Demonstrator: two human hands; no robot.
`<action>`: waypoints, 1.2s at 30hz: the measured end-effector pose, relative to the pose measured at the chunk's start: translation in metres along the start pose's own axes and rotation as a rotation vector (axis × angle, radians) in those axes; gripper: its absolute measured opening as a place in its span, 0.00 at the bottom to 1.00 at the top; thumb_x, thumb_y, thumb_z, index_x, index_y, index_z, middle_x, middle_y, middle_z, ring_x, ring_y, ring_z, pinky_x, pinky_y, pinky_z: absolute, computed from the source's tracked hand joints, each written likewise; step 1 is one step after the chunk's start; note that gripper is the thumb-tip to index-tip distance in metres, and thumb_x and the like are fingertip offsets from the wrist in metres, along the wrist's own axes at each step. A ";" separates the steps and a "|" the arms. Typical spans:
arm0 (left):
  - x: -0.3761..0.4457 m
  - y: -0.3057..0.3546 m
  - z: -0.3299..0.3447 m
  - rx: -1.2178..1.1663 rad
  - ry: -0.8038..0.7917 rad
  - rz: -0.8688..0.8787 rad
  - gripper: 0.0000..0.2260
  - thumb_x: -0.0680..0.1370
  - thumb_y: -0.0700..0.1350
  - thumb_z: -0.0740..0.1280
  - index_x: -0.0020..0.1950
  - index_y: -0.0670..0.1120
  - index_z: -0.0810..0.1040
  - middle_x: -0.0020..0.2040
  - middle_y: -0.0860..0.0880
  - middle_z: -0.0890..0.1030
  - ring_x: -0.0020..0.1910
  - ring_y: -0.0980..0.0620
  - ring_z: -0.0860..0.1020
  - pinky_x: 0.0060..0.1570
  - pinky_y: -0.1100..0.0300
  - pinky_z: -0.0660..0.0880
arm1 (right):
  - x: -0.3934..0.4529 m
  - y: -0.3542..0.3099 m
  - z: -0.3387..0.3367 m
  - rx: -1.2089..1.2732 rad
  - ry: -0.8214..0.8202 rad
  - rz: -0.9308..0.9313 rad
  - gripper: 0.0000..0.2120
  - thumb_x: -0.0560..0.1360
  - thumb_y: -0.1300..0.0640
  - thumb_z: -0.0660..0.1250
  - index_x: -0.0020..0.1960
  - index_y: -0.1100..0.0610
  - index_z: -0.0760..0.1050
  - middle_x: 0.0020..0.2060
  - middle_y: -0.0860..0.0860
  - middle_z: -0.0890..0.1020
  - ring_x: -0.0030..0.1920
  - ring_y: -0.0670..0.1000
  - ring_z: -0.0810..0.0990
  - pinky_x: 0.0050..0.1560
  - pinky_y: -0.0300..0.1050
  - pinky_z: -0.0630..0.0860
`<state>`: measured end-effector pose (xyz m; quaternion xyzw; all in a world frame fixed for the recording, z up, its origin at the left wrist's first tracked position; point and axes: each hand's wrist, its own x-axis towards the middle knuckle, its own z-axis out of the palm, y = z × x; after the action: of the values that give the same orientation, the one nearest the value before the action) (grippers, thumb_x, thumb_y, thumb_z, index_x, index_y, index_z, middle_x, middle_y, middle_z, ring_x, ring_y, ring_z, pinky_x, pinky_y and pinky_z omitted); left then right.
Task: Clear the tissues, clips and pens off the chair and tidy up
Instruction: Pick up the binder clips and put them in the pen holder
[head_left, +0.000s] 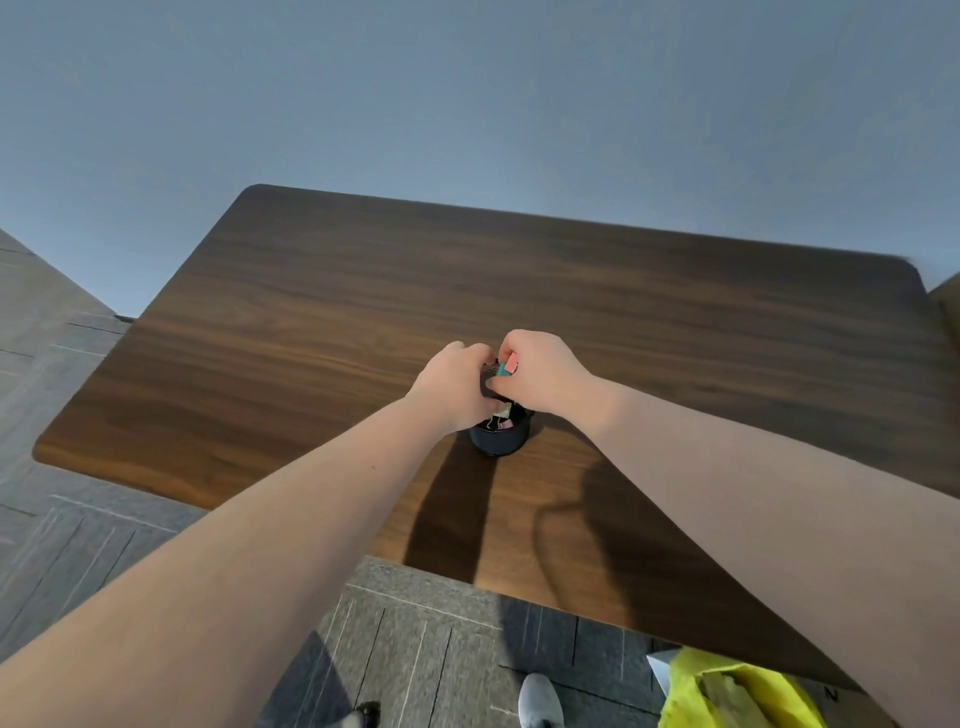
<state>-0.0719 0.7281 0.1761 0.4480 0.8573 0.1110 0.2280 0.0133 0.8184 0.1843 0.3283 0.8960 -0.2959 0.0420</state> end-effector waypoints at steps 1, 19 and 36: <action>-0.001 -0.001 0.000 -0.004 0.001 0.008 0.21 0.69 0.46 0.72 0.60 0.45 0.74 0.54 0.43 0.76 0.57 0.46 0.73 0.53 0.55 0.72 | 0.001 -0.002 0.002 -0.010 -0.001 -0.004 0.14 0.73 0.54 0.69 0.56 0.59 0.74 0.51 0.55 0.80 0.49 0.54 0.76 0.49 0.47 0.75; -0.027 -0.021 -0.016 0.043 0.000 -0.013 0.29 0.68 0.53 0.74 0.66 0.48 0.70 0.61 0.45 0.73 0.61 0.45 0.73 0.60 0.48 0.74 | -0.018 -0.013 0.007 -0.071 0.010 -0.069 0.19 0.74 0.52 0.68 0.63 0.56 0.72 0.58 0.56 0.74 0.48 0.55 0.75 0.48 0.46 0.74; -0.224 -0.173 -0.050 0.117 -0.008 -0.259 0.32 0.72 0.57 0.70 0.71 0.53 0.62 0.70 0.47 0.65 0.64 0.42 0.72 0.58 0.45 0.74 | -0.117 -0.170 0.099 -0.328 -0.162 -0.275 0.23 0.77 0.47 0.64 0.70 0.52 0.66 0.67 0.55 0.69 0.62 0.58 0.75 0.61 0.54 0.76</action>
<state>-0.1095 0.4460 0.2166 0.3467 0.9120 0.0289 0.2174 -0.0115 0.5931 0.2198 0.1671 0.9621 -0.1747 0.1260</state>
